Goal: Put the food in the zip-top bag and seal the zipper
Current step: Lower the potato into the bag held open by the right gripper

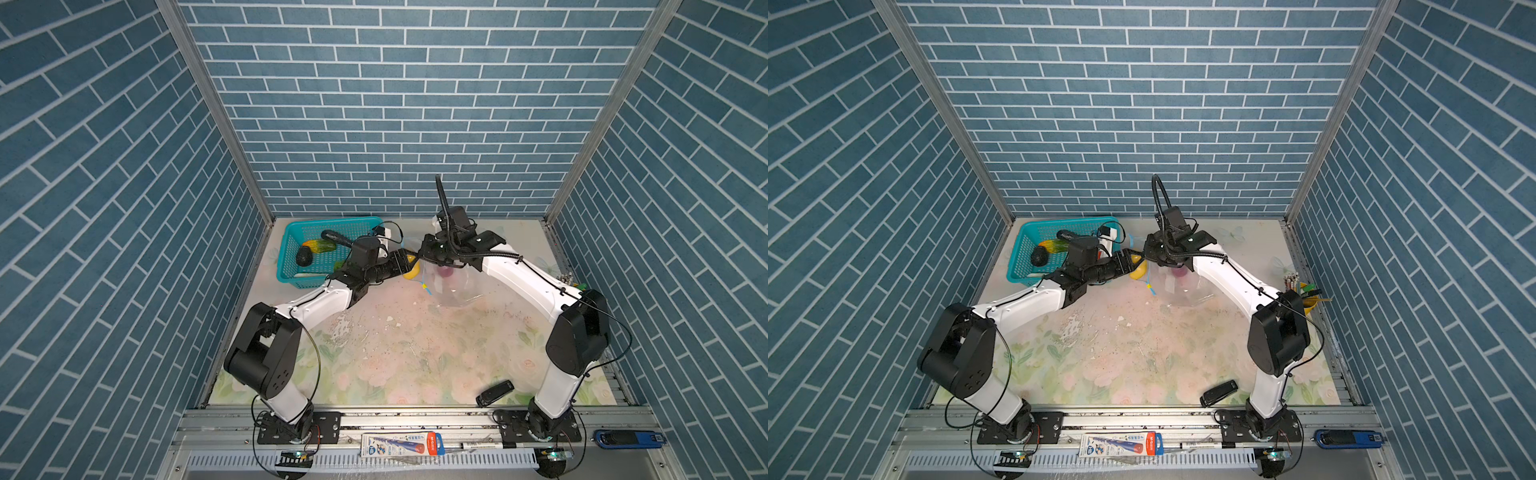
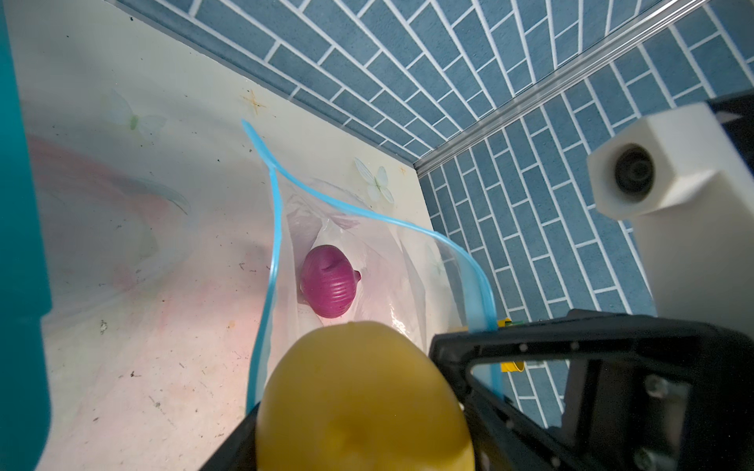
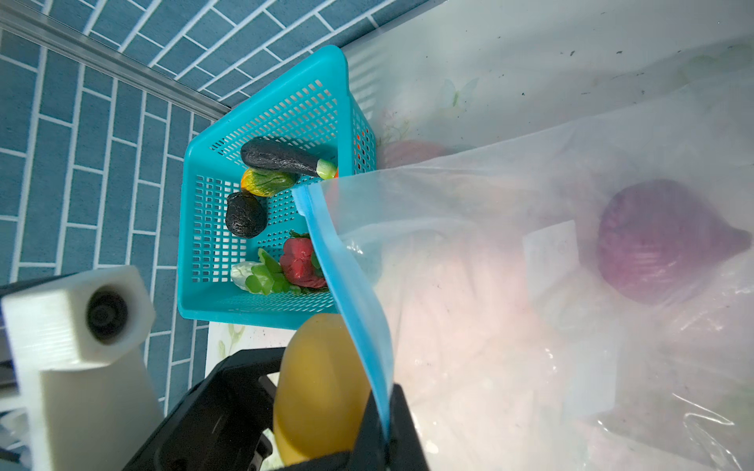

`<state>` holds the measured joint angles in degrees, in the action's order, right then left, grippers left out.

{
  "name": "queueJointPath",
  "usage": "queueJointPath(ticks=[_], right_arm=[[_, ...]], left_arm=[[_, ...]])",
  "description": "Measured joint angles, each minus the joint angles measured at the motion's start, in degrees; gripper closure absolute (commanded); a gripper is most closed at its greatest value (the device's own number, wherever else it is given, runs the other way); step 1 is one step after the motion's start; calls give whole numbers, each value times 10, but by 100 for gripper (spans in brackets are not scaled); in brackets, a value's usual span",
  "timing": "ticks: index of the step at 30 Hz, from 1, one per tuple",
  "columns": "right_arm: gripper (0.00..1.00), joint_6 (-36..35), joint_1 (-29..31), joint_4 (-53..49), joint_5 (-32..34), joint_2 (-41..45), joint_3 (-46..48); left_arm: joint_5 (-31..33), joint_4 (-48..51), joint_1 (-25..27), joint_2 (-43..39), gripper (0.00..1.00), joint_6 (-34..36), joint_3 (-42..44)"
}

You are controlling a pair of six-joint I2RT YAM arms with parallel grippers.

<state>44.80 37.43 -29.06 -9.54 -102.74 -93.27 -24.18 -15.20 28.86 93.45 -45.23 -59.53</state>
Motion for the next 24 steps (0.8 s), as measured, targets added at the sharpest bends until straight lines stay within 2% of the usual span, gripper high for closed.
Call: queueJointPath(ticks=[24], right_arm=[[100, 0, 0, 0, -3, 0, 0]], left_arm=[[-1, 33, 4, 11, 48, 24, -3]])
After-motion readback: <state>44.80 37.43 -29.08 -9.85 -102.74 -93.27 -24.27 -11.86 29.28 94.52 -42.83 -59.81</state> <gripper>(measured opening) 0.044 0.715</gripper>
